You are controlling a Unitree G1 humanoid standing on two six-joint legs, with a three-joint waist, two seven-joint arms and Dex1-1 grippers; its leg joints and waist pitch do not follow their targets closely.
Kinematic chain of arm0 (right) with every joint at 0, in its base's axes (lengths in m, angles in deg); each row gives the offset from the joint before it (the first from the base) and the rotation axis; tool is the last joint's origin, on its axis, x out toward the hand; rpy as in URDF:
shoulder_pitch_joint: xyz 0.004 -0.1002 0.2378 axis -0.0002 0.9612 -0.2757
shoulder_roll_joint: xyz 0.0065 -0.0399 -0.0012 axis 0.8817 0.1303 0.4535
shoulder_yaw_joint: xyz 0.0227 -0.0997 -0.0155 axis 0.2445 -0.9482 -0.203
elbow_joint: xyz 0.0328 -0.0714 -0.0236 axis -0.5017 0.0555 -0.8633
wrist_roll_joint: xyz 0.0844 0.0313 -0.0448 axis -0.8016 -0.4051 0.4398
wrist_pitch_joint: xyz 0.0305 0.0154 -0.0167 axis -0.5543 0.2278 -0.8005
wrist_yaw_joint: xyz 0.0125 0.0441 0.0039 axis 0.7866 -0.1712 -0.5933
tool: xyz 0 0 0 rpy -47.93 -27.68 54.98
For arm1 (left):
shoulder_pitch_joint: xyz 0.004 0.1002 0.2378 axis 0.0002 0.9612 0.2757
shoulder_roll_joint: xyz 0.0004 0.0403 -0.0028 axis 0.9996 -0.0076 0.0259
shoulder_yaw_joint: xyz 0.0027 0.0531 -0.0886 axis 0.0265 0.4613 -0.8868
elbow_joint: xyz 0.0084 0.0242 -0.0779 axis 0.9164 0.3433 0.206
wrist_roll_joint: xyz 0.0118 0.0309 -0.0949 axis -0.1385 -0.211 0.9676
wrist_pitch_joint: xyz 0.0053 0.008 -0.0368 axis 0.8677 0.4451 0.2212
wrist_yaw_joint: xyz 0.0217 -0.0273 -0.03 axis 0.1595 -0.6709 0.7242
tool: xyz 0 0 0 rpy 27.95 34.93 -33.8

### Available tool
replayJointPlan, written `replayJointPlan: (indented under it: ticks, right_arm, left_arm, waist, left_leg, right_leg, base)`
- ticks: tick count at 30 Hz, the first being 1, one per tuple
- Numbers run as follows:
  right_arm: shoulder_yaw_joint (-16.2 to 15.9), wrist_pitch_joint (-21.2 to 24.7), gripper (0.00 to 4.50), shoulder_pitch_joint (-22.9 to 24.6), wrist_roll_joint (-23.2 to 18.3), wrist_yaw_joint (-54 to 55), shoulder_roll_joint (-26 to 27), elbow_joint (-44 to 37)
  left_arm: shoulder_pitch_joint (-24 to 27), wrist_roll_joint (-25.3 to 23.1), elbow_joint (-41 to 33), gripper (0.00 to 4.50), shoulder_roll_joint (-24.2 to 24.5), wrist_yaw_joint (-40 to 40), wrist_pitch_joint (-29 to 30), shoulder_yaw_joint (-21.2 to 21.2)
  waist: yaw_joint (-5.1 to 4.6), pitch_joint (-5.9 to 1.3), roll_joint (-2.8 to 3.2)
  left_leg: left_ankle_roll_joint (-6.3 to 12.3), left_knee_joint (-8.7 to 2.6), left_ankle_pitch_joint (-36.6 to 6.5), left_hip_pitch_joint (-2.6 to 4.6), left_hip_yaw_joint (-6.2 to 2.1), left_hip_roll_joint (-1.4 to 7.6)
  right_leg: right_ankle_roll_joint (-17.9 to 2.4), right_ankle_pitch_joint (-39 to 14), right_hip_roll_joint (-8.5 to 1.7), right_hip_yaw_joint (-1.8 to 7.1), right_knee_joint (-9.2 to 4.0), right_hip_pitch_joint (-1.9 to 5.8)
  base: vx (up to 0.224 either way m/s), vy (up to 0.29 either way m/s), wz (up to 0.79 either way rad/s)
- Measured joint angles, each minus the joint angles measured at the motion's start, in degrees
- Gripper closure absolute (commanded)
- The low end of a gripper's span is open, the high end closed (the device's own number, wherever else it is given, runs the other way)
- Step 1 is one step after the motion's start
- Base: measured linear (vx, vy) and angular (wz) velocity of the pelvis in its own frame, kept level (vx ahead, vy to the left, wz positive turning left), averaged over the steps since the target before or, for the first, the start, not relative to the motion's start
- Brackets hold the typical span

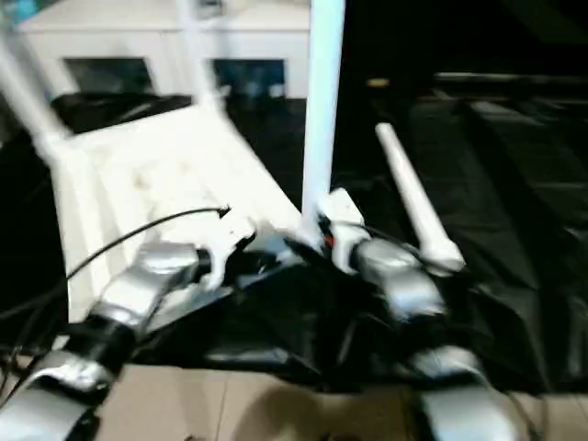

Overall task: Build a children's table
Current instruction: Rotate leg to tighten

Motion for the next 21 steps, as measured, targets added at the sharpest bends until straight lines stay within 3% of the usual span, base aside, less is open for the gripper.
replayJointPlan:
  ticks: [3, 8, 10, 13, 15, 21]
  right_arm:
    - [-1.4, 1.4, 0.67, 1.6, -1.5, -7.2, -2.7, -3.8]
    - [-2.6, 3.0, 0.67, 3.4, -3.0, -11.6, -4.9, -7.0]
    - [-2.9, 4.3, 0.93, 4.3, -3.4, -13.1, -5.6, -9.0]
    - [-3.6, 5.5, 1.06, 5.0, -3.4, -13.6, -6.1, -10.7]
    - [-3.8, 5.4, 1.44, 5.1, -3.1, -13.3, -5.5, -11.1]
    - [-3.6, 5.5, 1.7, 5.4, -2.0, -8.8, -3.6, -10.8]
  left_arm:
    - [0.0, 0.5, -0.9, 4.5, 2.4, -5.2, -0.9, 1.1]
    - [0.1, 0.8, -1.3, 4.5, 4.3, -9.7, -1.3, 2.3]
    - [0.1, 1.2, -1.5, 4.5, 4.9, -11.5, -1.3, 2.8]
    - [0.2, 1.5, -1.5, 4.5, 5.4, -13.0, -1.3, 3.0]
    - [0.2, 1.5, -1.5, 4.5, 5.5, -13.1, -1.3, 3.1]
    - [0.2, 1.0, -1.2, 4.5, 5.6, -11.5, -1.0, 2.8]
  waist:
    - [1.1, 0.0, 0.01]
    - [1.43, 0.01, 0.01]
    - [1.56, 0.01, 0.03]
    - [1.6, 0.02, 0.04]
    - [1.51, 0.02, 0.04]
    - [0.87, 0.01, 0.04]
  left_leg:
    - [-0.01, 0.03, 0.0, 0.02, 0.11, -0.02]
    - [-0.34, 0.04, -0.2, 0.14, 0.2, -0.02]
    - [-0.35, 0.03, -0.2, 0.17, 0.19, -0.01]
    - [-0.36, 0.03, -0.2, 0.18, 0.19, -0.01]
    - [-0.37, 0.03, -0.2, 0.2, 0.18, -0.01]
    - [-0.42, 0.02, -0.2, 0.37, 0.16, -0.02]
  right_leg:
    - [0.0, 0.0, -0.06, 0.09, 0.01, 0.02]
    - [0.0, 0.0, -0.06, 0.22, 0.13, 0.07]
    - [0.0, 0.0, -0.05, 0.22, 0.21, 0.08]
    - [0.0, 0.0, -0.06, 0.22, 0.27, 0.08]
    - [0.0, 0.0, -0.06, 0.23, 0.3, 0.08]
    - [0.1, 0.0, -0.05, 0.26, 0.49, 0.13]
  base:
    - [0.0, 0.0, 0.0]
    - [0.0, 0.0, 0.0]
    - [0.0, 0.0, 0.0]
    - [0.0, 0.0, 0.0]
    - [0.0, 0.0, 0.0]
    - [0.0, 0.0, 0.0]
